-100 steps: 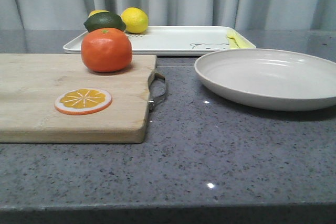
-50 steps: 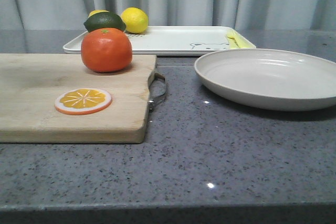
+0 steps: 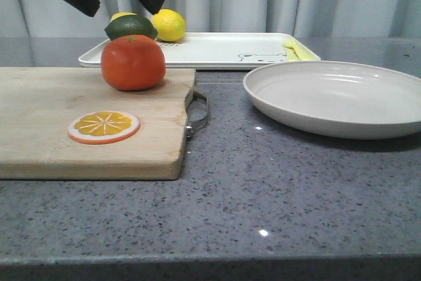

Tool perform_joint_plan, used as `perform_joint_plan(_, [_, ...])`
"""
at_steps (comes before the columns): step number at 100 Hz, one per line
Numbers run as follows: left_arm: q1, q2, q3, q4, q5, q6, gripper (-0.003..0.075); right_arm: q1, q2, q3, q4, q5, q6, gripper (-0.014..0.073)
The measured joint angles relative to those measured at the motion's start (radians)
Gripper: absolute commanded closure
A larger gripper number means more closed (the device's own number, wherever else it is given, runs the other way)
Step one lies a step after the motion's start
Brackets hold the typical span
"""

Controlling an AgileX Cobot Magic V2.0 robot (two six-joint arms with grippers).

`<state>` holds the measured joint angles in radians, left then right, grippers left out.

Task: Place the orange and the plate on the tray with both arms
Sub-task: 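Lower the left gripper onto the orange on the cutting board and close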

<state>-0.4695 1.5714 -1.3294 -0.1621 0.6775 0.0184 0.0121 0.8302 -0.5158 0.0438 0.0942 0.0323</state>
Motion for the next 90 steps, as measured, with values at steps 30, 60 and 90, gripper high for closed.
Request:
perform_joint_plan(30, [0.0, 0.085, -0.039, -0.039, 0.08, 0.0, 0.0091, 0.0, 0.0, 0.0, 0.0, 0.0, 0.0, 0.0652])
perform_joint_plan(60, [0.0, 0.098, -0.04, -0.041, 0.094, 0.0, 0.0107, 0.0, 0.0, 0.0, 0.0, 0.0, 0.0, 0.0652])
perform_joint_plan(90, [0.0, 0.098, -0.041, -0.043, 0.096, 0.0, 0.0367, 0.0, 0.0, 0.0, 0.001, 0.0, 0.0, 0.0652])
